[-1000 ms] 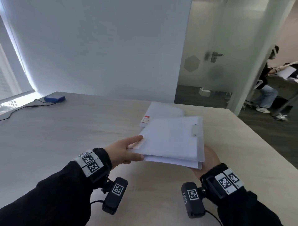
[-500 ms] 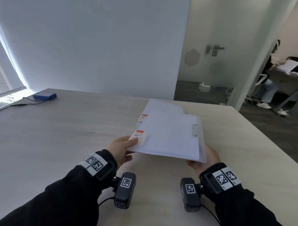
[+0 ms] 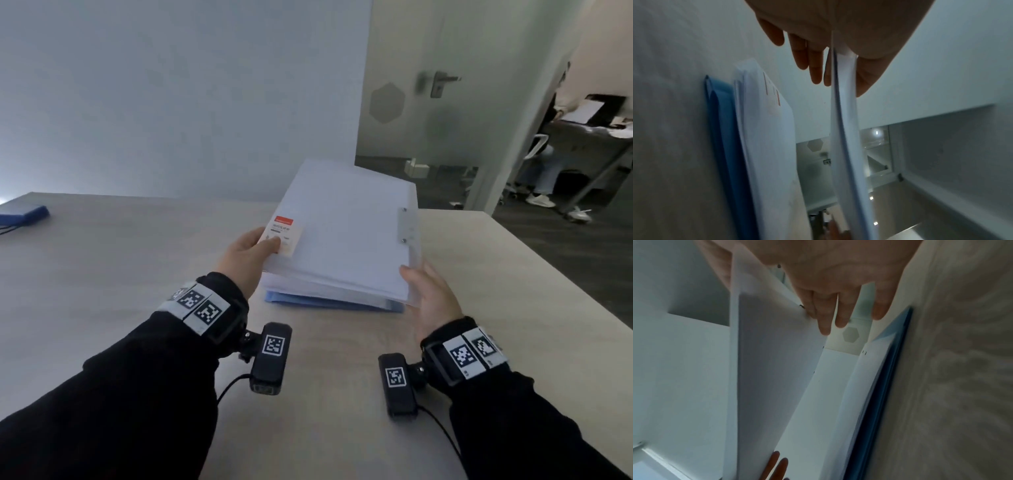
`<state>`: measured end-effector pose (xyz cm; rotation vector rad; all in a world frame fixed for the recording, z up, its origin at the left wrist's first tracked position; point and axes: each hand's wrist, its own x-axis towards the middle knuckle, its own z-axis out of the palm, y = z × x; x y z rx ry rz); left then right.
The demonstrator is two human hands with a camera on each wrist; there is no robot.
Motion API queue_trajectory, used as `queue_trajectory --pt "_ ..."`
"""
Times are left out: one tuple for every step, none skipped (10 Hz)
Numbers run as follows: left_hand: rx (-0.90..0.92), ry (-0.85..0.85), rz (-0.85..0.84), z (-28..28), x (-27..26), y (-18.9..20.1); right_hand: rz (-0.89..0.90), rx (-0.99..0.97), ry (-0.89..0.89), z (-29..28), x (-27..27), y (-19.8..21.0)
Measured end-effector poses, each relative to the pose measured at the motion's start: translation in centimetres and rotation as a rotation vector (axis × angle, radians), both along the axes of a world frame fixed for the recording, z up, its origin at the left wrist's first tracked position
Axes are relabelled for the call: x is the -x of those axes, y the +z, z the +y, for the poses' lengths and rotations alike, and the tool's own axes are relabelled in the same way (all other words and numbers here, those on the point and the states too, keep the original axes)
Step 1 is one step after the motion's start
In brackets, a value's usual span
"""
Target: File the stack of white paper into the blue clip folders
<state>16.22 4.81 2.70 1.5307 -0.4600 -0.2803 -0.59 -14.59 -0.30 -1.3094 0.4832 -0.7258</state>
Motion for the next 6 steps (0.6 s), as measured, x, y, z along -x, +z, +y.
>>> queue_trajectory --pt "-0.109 0.001 -0.072 -0.7 -2.1 -0.8 0.106 0.156 0.056 -1.1 -1.4 0.4" --pt "-0.211 0.022 -0.062 -0.9 -3.8 -2.2 0.286 0.283 0.113 -2.0 -2.8 0.2" --pt "-0.265 0.045 -0.035 -1.5 -4.3 -3.7 0.400 0.359 0.093 -2.8 -3.4 -0.7" --pt "-0.310 0.037 -0.056 -2.3 -3.3 -4.6 0.364 0.329 0.057 -3.9 -3.2 -1.3" --pt "-0.269 0.051 0.000 -2.6 -2.3 -5.0 0.310 0.212 0.010 -5.0 -2.9 -2.4" --pt "-0.253 0.073 0.066 -2.0 -2.0 -5.2 0.255 0.125 -0.056 -5.6 -3.0 -3.4"
